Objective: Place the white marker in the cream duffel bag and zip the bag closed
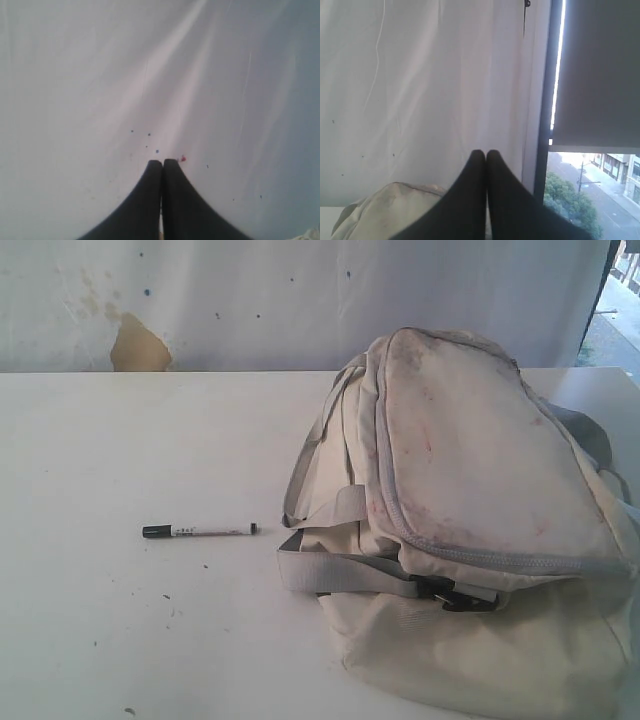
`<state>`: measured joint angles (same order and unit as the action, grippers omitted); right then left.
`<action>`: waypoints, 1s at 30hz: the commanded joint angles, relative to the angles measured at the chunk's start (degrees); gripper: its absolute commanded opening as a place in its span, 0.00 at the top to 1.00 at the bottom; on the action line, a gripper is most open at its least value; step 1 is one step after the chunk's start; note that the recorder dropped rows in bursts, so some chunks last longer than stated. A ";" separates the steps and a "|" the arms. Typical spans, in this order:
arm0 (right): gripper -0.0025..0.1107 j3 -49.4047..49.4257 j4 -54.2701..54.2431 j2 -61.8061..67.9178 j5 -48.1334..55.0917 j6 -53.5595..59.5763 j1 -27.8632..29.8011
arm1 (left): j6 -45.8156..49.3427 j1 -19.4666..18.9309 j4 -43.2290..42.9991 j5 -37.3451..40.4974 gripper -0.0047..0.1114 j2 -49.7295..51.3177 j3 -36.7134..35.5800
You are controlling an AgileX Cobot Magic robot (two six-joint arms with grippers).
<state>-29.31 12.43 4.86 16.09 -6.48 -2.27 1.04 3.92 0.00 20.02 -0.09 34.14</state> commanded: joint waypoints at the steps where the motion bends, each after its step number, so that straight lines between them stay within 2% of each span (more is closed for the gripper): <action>1: 0.98 -2.55 1.72 6.10 -0.38 0.18 -0.05 | -0.06 0.23 -0.55 0.05 0.96 0.09 1.28; 6: 0.98 -2.69 1.72 12.81 -4.43 0.18 -0.05 | -0.18 0.23 0.74 0.15 0.96 4.54 1.28; 13: 0.98 -2.69 0.75 21.15 -3.20 -0.02 -0.05 | -0.18 0.23 0.74 -0.16 0.96 14.54 1.28; 16: 0.94 -2.69 -0.99 24.05 -2.80 -0.19 -0.05 | 0.01 0.23 0.74 -0.98 0.89 19.54 1.28; 19: 0.83 -2.69 -3.98 26.66 -1.32 -1.28 -0.05 | 0.01 0.23 1.80 -2.61 0.73 24.14 1.28; 24: 0.56 -2.69 -8.49 31.07 1.87 -1.84 -0.05 | -1.84 0.23 3.42 -4.97 0.46 32.19 1.28; 27: 0.43 -2.69 -11.74 33.54 2.83 -1.84 -0.05 | -2.38 0.23 4.02 -4.72 0.37 36.93 1.28; 30: 0.38 -2.69 -14.32 35.79 4.22 -1.84 -0.05 | -2.38 0.23 4.02 -3.19 0.35 41.74 1.28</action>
<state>-31.77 0.65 38.82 19.23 -7.92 -2.27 -0.84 3.92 3.20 16.19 37.98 35.24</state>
